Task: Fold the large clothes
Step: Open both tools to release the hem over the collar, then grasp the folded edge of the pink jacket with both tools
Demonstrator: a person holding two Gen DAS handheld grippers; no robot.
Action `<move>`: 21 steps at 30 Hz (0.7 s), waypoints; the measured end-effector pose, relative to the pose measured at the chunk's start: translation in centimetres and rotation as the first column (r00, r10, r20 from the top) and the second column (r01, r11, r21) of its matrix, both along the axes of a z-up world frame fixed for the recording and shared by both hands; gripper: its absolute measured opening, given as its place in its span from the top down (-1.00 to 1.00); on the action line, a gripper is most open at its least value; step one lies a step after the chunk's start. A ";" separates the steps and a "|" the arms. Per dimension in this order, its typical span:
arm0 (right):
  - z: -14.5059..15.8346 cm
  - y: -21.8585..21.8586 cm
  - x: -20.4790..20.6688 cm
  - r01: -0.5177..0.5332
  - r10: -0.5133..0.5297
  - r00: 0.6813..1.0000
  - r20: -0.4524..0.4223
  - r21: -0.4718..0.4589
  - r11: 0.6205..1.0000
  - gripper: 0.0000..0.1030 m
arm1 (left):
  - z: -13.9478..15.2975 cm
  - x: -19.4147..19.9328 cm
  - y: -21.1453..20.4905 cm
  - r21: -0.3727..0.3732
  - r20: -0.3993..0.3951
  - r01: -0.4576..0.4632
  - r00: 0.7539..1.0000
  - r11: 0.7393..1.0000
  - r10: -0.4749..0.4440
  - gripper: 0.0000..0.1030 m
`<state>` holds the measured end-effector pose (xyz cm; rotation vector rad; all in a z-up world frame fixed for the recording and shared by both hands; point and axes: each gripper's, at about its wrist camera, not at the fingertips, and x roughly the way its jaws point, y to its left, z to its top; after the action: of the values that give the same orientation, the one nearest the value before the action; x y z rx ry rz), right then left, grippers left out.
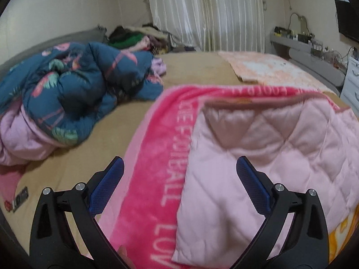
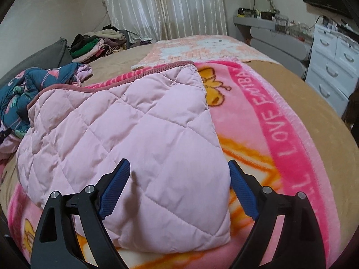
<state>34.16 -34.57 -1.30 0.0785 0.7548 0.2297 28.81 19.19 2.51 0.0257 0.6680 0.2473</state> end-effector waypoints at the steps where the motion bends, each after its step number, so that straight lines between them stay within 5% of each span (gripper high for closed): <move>1: -0.1 -0.1 -0.2 0.001 -0.001 1.000 0.001 0.000 1.000 -0.69 | -0.5 -0.2 0.0 -0.004 -0.010 0.006 1.000 1.000 -0.006 -0.82; 10: -1.8 -0.1 -0.5 0.014 -0.014 1.000 0.002 -0.001 1.000 -0.68 | -6.3 -0.7 0.2 -0.155 -0.121 0.087 0.987 0.984 -0.107 -0.82; 14: -2.2 0.5 -0.6 0.004 -0.003 0.999 0.034 -0.042 0.999 -0.11 | -8.0 -0.6 1.3 -0.270 -0.124 0.076 0.986 0.960 -0.113 -0.78; 15: -2.3 0.7 -0.5 0.002 0.000 0.999 0.035 -0.054 0.999 0.01 | -8.2 -0.5 1.3 -0.289 -0.116 0.080 0.986 0.954 -0.118 -0.55; 16: -2.4 1.0 -0.5 0.009 -0.006 0.999 0.038 -0.075 0.997 0.26 | -8.2 -0.5 1.1 -0.297 -0.108 0.089 0.986 0.951 -0.126 -0.08; 17: -2.5 1.1 -0.4 0.014 -0.011 0.999 0.039 -0.088 0.996 0.42 | -8.3 -0.3 0.7 -0.293 -0.108 0.099 0.985 0.951 -0.136 0.09; 19: -2.2 1.3 -0.4 0.025 -0.021 0.999 0.050 -0.090 0.996 0.57 | -7.9 -0.2 -1.2 -0.207 -0.116 0.117 0.983 0.971 -0.144 0.61; 21: -1.6 1.3 -0.5 0.035 -0.029 0.997 0.073 -0.087 0.996 0.64 | -7.1 -0.3 -2.6 -0.129 -0.101 0.129 0.985 0.983 -0.142 0.78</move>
<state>33.67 -33.25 -2.92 -0.0018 0.6914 0.1675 28.54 16.58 -4.63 -0.0325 0.7870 0.0735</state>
